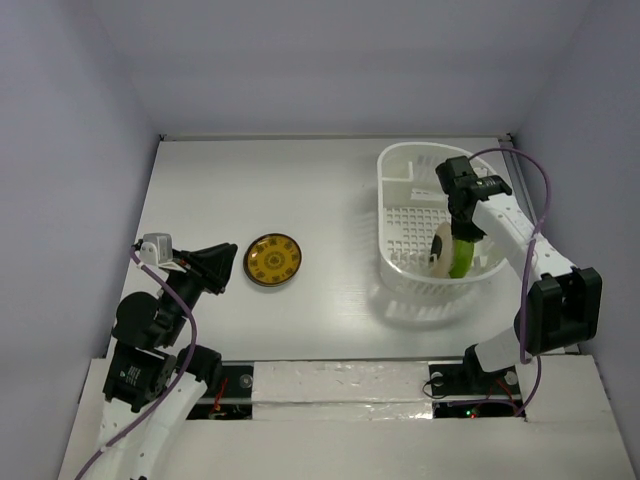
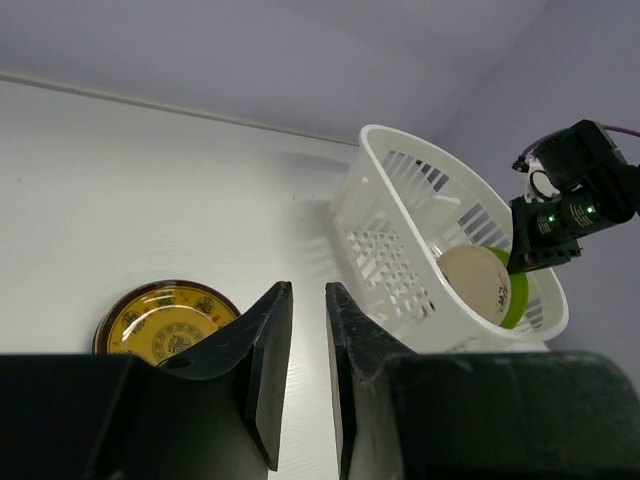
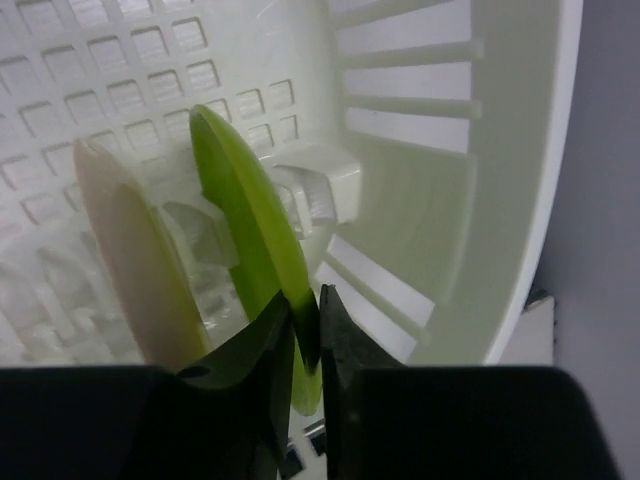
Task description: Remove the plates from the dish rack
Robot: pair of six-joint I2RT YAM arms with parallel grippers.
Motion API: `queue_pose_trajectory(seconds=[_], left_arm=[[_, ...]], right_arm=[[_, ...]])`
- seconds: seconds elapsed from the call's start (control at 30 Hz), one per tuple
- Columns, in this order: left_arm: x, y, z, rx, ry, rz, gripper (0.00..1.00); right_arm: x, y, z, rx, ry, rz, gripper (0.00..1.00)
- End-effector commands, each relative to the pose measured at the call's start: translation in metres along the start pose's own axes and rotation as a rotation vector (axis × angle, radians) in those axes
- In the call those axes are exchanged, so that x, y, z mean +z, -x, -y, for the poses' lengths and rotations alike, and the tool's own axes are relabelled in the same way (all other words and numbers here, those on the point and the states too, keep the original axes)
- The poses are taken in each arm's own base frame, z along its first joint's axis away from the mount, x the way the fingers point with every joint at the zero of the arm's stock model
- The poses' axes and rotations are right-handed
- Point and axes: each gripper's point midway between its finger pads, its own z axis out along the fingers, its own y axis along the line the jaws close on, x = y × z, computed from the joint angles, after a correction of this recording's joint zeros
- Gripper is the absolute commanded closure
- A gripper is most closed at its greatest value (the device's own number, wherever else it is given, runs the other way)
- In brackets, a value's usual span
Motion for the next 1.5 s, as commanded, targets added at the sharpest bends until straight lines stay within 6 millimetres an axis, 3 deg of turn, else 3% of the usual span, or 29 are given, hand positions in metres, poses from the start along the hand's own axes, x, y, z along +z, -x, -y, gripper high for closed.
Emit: queue_pose_trajectory(seconds=[0.0,0.1,0.43,0.67,1.03,1.1,1.17,1.3,1.37,1.47], left_arm=[[0.0,0.011,0.006,0.003,-0.023,0.042,0.82],[0.001,0.011,0.006,0.003,-0.022,0.039,0.82],[0.002,0.009,0.005,-0.003,-0.013,0.033,0.82],[0.002,0.01,0.004,-0.002,-0.013,0.035,0.82],[0.003,0.008,0.004,-0.006,-0.012,0.03,0.82],[0.004,0.008,0.004,-0.006,-0.011,0.029,0.82],[0.004,0.007,0.004,-0.007,-0.01,0.026,0.82],[0.004,0.008,0.003,-0.007,-0.006,0.03,0.82],[0.004,0.008,0.002,-0.008,-0.003,0.03,0.82],[0.005,0.008,0.0,-0.009,0.008,0.033,0.82]], right_arm=[[-0.007,0.029,0.003,0.051,0.002,0.088,0.91],[-0.014,0.038,0.014,0.031,-0.038,0.123,1.0],[-0.015,0.05,0.02,-0.027,-0.074,0.187,1.0],[-0.028,0.054,0.019,-0.066,-0.118,0.255,1.0],[-0.069,0.071,0.049,0.084,-0.205,0.401,1.0],[-0.083,0.074,0.058,0.15,-0.197,0.43,1.0],[-0.116,0.087,0.056,0.214,-0.097,0.511,1.0],[-0.181,0.106,0.025,0.296,0.189,0.663,1.0],[-0.212,0.113,-0.007,0.31,0.369,0.716,1.0],[-0.245,0.112,-0.076,0.285,0.657,0.737,1.0]])
